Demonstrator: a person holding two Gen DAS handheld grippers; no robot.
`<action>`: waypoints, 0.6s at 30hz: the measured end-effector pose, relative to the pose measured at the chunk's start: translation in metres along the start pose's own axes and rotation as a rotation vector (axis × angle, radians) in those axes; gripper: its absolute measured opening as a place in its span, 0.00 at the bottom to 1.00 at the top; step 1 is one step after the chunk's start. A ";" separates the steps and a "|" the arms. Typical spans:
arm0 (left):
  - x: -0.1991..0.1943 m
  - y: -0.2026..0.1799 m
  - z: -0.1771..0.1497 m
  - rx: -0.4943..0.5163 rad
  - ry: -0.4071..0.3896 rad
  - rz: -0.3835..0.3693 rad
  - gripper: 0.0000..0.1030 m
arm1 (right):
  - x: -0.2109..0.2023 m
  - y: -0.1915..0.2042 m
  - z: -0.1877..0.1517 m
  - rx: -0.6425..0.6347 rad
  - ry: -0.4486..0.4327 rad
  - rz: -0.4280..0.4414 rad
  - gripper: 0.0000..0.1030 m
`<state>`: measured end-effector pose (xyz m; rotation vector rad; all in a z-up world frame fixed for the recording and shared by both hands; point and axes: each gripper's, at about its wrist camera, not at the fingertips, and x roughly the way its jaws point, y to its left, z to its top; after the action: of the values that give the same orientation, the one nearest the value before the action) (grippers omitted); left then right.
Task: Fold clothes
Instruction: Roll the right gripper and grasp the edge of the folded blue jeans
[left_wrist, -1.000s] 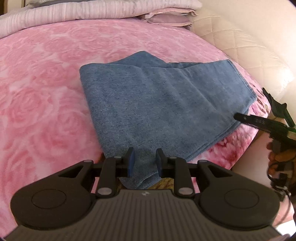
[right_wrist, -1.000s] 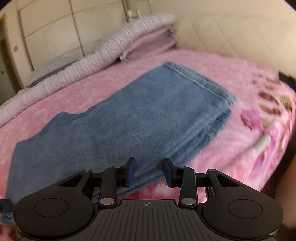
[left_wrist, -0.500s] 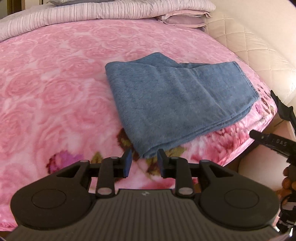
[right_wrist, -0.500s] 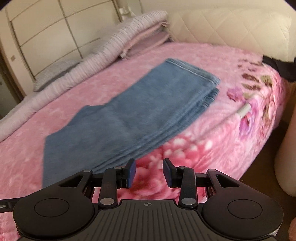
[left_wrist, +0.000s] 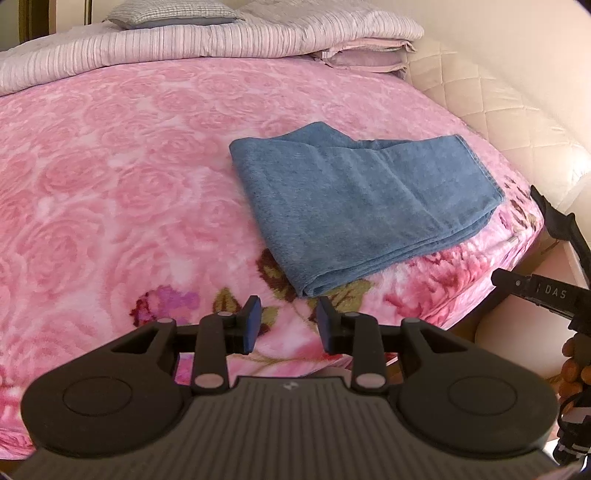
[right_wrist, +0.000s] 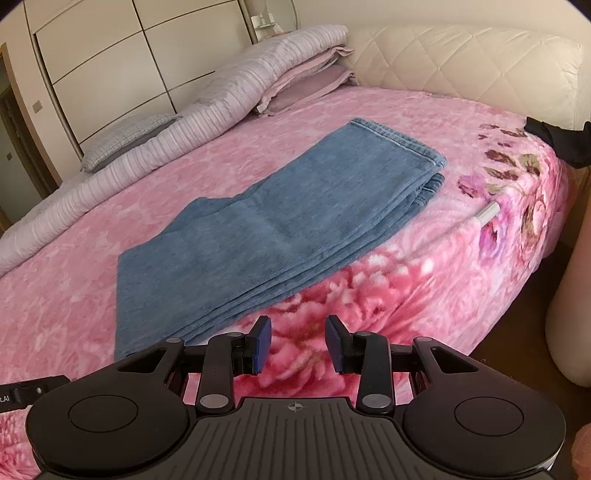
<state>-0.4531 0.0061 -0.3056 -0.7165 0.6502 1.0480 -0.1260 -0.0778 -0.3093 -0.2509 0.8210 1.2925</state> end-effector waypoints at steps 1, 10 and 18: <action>0.000 0.002 -0.001 -0.006 0.000 -0.002 0.27 | 0.000 0.000 -0.001 -0.003 0.000 -0.001 0.35; 0.013 0.043 -0.007 -0.159 0.024 -0.105 0.27 | 0.019 -0.008 -0.016 -0.020 0.048 0.043 0.35; 0.033 0.070 -0.016 -0.308 0.055 -0.216 0.28 | 0.047 -0.024 -0.022 0.244 0.129 0.318 0.35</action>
<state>-0.5085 0.0335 -0.3550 -1.0623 0.4493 0.9395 -0.1103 -0.0627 -0.3618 -0.0077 1.1534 1.4647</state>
